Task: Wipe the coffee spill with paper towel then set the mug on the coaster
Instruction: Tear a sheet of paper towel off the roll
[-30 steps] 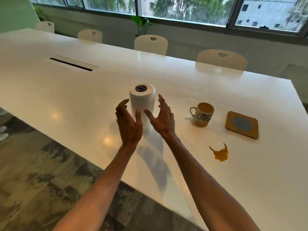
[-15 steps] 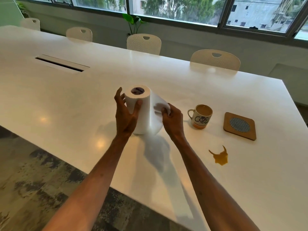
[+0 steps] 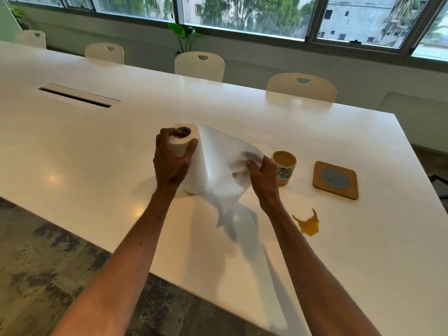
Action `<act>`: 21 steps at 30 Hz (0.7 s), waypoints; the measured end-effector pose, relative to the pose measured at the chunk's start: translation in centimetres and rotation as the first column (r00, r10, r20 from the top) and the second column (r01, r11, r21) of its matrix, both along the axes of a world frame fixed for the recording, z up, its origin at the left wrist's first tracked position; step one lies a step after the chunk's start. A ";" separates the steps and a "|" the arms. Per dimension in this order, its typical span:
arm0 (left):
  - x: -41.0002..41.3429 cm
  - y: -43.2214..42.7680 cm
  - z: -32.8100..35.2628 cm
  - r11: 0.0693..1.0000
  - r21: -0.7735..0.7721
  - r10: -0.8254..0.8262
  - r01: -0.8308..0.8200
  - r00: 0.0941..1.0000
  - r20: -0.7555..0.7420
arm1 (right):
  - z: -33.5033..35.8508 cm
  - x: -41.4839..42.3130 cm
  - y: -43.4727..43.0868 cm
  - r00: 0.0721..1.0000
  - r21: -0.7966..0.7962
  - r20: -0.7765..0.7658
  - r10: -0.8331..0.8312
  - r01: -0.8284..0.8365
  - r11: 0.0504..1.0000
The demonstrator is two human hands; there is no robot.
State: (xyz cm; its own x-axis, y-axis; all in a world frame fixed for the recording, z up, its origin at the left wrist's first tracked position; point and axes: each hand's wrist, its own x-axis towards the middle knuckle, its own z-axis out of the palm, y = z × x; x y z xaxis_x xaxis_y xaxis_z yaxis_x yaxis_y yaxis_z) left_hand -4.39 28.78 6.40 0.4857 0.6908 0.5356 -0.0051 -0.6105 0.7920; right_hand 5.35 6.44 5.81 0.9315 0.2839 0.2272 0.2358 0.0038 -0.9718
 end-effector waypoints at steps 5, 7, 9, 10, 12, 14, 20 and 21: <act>-1.2 2.0 1.0 0.993 -0.068 -0.096 0.092 0.994 -0.051 | -0.9 0.9 -2.0 0.991 0.085 -0.135 0.022 -0.011 0.996; -1.7 2.9 2.0 0.972 -0.115 -0.218 0.207 0.972 -0.090 | -1.2 1.2 -2.6 0.992 0.051 -0.126 0.006 0.000 0.999; -2.0 3.6 2.9 0.950 -0.111 -0.307 0.292 0.939 -0.155 | -1.2 1.4 -2.8 0.994 0.007 -0.103 -0.029 0.030 1.000; -2.0 3.9 3.4 0.939 -0.102 -0.343 0.329 0.917 -0.201 | -1.1 1.4 -2.9 0.995 -0.015 -0.088 -0.043 0.042 0.999; -1.8 4.4 4.2 0.914 -0.096 -0.405 0.395 0.864 -0.299 | -0.7 1.4 -3.0 0.996 -0.051 -0.062 -0.060 0.057 0.997; -1.7 4.6 4.9 0.894 -0.100 -0.440 0.437 0.816 -0.373 | -0.3 1.3 -3.1 0.996 -0.069 -0.034 -0.086 0.083 0.994; -1.0 4.7 5.5 0.883 -0.083 -0.447 0.462 0.774 -0.449 | 2.0 0.8 -1.9 0.951 -0.165 0.289 -0.112 0.165 0.972; -0.9 4.8 5.6 0.883 -0.074 -0.443 0.464 0.769 -0.461 | 2.7 0.9 -1.4 0.931 -0.172 0.352 -0.101 0.170 0.970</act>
